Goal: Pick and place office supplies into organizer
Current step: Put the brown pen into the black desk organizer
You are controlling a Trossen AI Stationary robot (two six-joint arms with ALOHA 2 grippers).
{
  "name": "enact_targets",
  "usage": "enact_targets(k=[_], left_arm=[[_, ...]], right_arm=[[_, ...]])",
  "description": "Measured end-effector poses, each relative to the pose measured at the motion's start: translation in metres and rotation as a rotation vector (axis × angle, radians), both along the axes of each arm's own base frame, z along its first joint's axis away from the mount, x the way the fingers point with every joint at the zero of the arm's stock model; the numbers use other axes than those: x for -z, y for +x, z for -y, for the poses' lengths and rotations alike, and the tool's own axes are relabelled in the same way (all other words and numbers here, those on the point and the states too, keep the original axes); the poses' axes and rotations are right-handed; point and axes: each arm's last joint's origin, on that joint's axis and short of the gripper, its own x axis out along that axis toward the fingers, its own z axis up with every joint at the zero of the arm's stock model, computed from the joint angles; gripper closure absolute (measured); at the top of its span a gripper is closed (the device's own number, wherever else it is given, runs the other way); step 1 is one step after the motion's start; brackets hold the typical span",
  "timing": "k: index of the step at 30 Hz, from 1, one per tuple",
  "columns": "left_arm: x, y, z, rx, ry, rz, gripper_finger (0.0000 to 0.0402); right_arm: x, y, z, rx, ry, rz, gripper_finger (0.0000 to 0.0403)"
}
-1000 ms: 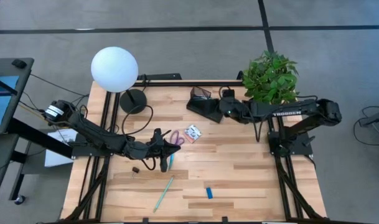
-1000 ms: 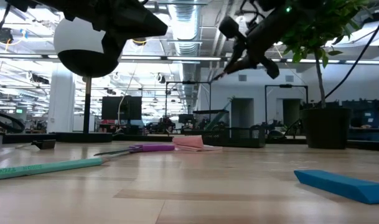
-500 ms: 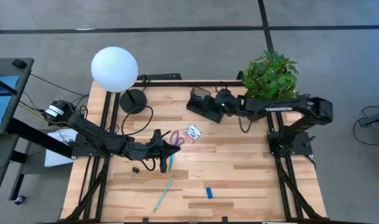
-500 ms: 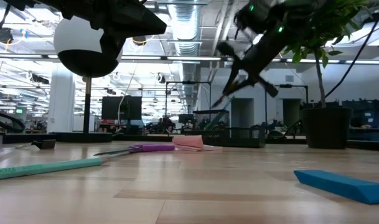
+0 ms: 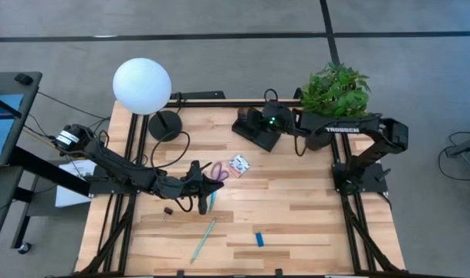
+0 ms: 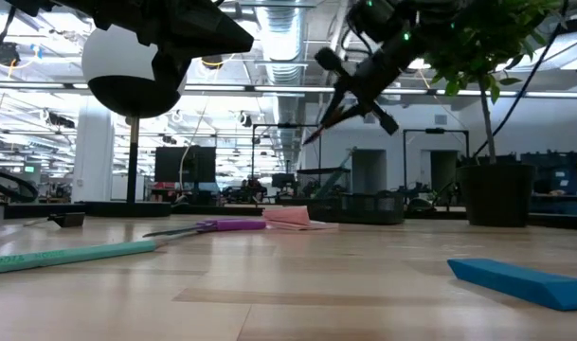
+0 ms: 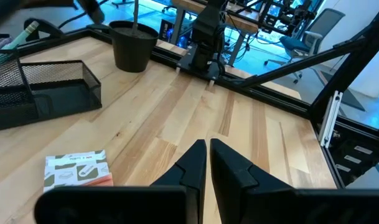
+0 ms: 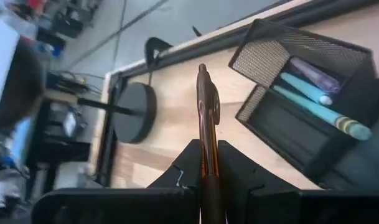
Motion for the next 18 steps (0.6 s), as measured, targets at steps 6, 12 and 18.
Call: enact_targets(k=[6,12,18], left_arm=[[0.0,0.0,0.0,0.003,-0.013,0.001,0.0386],[0.0,0.0,0.0,0.003,-0.013,0.001,0.0386],[0.0,0.0,0.0,0.003,-0.013,0.001,0.0386]], right_arm=[[0.003,-0.01,-0.001,0.066,0.026,-0.207,0.0376],[0.004,-0.014,0.006,0.087,0.028,-0.221,0.0376],[0.005,-0.018,0.017,0.084,0.075,-0.216,0.0374]])
